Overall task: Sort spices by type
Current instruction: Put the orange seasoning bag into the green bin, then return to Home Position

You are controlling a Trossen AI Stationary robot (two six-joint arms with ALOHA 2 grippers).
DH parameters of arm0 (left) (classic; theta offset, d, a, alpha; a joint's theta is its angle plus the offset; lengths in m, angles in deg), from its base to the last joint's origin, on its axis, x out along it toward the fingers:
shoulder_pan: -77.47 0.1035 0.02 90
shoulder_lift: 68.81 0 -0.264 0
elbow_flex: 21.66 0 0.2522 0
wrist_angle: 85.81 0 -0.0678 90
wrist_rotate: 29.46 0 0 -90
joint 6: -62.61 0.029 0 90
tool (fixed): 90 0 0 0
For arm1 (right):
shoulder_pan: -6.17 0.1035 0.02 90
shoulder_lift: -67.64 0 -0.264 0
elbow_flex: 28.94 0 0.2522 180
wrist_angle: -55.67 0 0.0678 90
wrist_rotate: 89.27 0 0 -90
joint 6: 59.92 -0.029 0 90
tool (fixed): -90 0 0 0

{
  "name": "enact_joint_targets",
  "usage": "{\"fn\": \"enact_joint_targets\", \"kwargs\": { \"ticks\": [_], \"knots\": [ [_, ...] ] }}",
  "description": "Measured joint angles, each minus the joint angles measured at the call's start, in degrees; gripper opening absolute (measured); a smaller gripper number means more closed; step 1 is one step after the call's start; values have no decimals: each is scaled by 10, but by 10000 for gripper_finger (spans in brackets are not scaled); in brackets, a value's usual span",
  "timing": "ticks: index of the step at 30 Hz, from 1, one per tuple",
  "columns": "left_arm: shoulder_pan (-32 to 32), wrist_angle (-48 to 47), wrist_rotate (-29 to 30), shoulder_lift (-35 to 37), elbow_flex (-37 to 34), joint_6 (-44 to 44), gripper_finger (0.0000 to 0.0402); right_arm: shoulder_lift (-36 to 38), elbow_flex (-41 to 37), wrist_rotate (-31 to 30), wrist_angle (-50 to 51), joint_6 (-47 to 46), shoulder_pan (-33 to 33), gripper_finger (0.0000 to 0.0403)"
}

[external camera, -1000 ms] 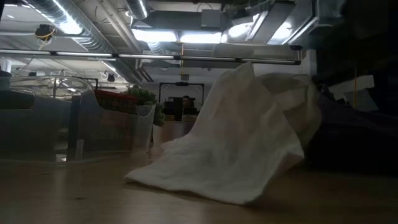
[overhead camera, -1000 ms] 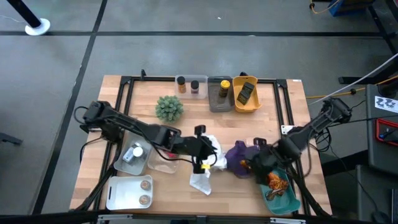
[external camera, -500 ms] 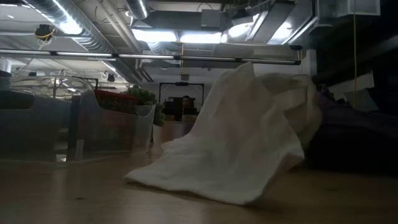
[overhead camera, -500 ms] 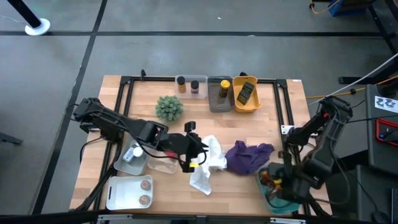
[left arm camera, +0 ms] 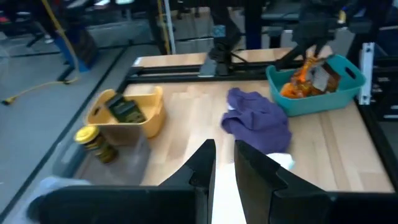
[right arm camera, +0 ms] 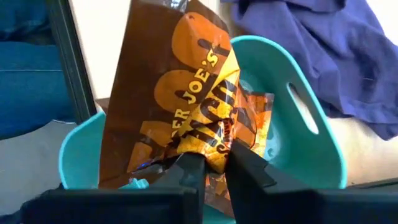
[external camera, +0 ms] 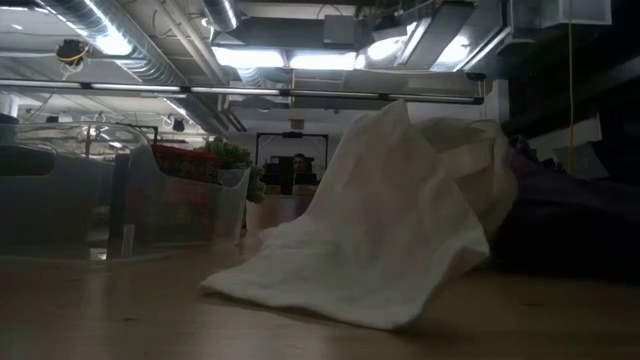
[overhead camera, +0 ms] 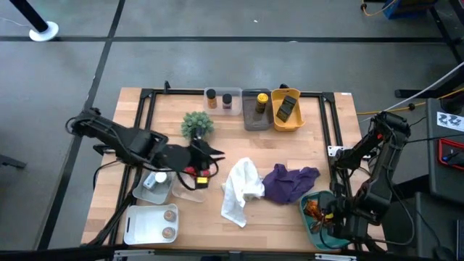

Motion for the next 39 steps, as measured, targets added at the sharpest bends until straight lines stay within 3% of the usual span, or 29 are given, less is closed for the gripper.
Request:
{"fn": "enact_joint_targets", "kwargs": {
  "ticks": [6,11,16,19,26,32,39],
  "knots": [
    [-10,-64,41,51,0,-21,45,0,-7,-5,-4,4,-1,106],
    [-29,-139,137,79,0,-77,45,0,-7,-5,-5,5,-1,150],
    [-66,-233,200,83,-2,-149,45,0,-7,-1,-5,6,-1,167],
    [-92,-244,259,88,-37,-192,45,0,-7,-12,-5,6,0,167],
    [-141,-245,304,145,-185,-291,45,7,18,-92,25,22,-1,166],
    [-140,-246,394,215,-320,-421,45,48,65,-247,88,73,-6,166],
    [-124,-249,394,268,-423,-518,45,128,116,-374,129,214,-66,166]
  ]
}}
